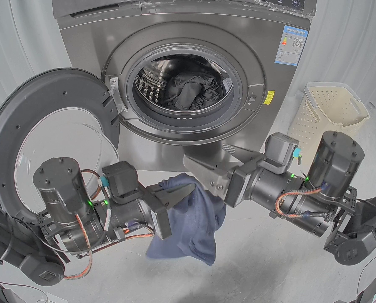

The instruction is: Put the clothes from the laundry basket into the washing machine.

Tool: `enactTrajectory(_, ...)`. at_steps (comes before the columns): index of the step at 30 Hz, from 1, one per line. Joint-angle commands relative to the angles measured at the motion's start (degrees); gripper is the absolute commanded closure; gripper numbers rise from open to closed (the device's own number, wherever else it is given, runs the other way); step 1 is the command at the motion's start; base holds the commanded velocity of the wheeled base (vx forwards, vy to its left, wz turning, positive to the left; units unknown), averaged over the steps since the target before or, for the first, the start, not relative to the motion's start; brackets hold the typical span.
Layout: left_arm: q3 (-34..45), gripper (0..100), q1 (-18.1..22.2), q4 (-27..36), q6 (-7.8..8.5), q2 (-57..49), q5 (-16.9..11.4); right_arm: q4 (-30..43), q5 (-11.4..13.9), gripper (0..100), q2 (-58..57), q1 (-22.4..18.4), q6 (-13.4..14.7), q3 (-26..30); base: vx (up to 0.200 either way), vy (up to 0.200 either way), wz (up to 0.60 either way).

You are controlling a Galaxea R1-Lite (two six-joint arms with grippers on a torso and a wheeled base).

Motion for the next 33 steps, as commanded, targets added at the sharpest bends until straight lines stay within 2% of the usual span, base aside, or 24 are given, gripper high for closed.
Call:
enactTrajectory(1,-3.7,100,0.2,1.8,-0.11,-4.1,0.4,-0.1,0.7,0,-1.8,-0.1,-0.8,3.3,0.0,0.0,0.0)
enactTrajectory(7,-6.4,100,0.3,1.8,-1.25,-3.0,3.4,0.0,0.7,0,-4.8,-1.7,-2.0,5.1,0.0,0.0,0.0)
enactTrajectory(10,-8.1,100,0.8,1.7,-1.51,-2.6,4.9,-0.1,1.7,0,-5.8,-4.1,-5.4,7.8,0.0,0.0,0.0)
enactTrajectory(14,-8.9,100,1.2,1.7,-1.6,-3.2,5.3,-0.1,2.6,0,-6.1,-5.6,-7.1,9.9,0.0,0.0,0.0)
enactTrajectory(19,-10.0,100,1.5,1.8,-3.01,-3.6,6.0,-0.1,2.6,0,-5.5,-5.8,-8.1,9.9,0.0,0.0,0.0)
enactTrajectory(24,-12.2,100,1.5,2.0,-3.18,-2.7,8.2,-0.2,2.8,0,-3.3,-5.3,-8.3,10.0,0.0,0.0,0.0)
enactTrajectory(28,-13.4,100,1.5,1.9,-3.18,-1.6,8.4,-2.4,3.0,0,0.0,-5.5,-10.4,9.9,0.0,0.0,0.0)
enactTrajectory(33,-15.1,100,1.8,2.0,-3.18,-1.4,8.7,-3.5,3.8,0,3.1,-5.1,-10.7,8.9,0.0,0.0,0.0)
